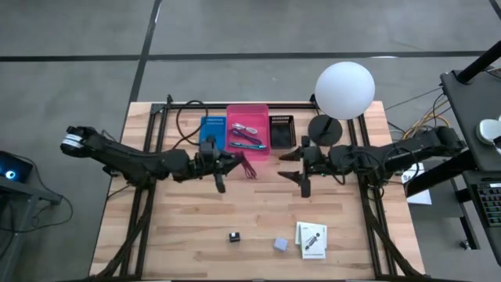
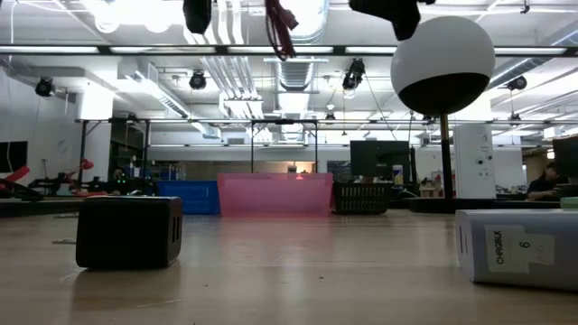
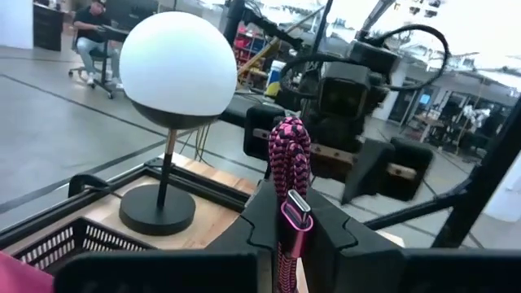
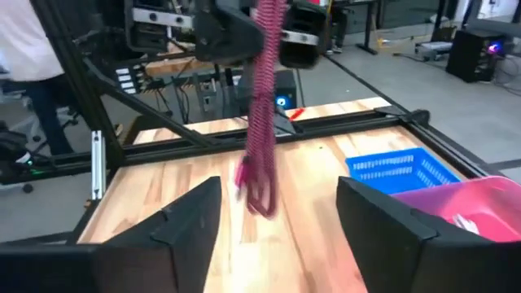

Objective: Pick and place items into bin
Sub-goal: Put the pink charger cable into the pink bin

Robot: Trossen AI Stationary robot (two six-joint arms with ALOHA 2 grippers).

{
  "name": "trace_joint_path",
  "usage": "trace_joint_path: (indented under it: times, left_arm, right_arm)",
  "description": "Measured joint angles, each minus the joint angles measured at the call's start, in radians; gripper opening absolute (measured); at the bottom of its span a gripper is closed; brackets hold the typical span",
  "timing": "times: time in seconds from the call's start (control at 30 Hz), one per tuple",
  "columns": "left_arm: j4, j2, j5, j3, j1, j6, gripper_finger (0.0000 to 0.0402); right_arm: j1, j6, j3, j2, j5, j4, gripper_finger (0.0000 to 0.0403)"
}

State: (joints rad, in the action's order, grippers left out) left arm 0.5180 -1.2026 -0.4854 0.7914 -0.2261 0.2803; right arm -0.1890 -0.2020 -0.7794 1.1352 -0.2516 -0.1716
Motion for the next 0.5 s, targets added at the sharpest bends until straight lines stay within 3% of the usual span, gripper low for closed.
trace_joint_path:
  times: [0.27,0.5]
  left_arm:
    - [0.162,-0.097,0.005,0.001,0.0,-0.003,0.0009]
    - [0.182,-0.082,0.005,0.001,0.0,-0.013,0.0009]
  right_arm:
    - [0.002,0.049,-0.151,0.143,0.0,0.021,0.0265]
    - [0.003,0.089,-0.342,0.262,-0.001,0.243,0.0268]
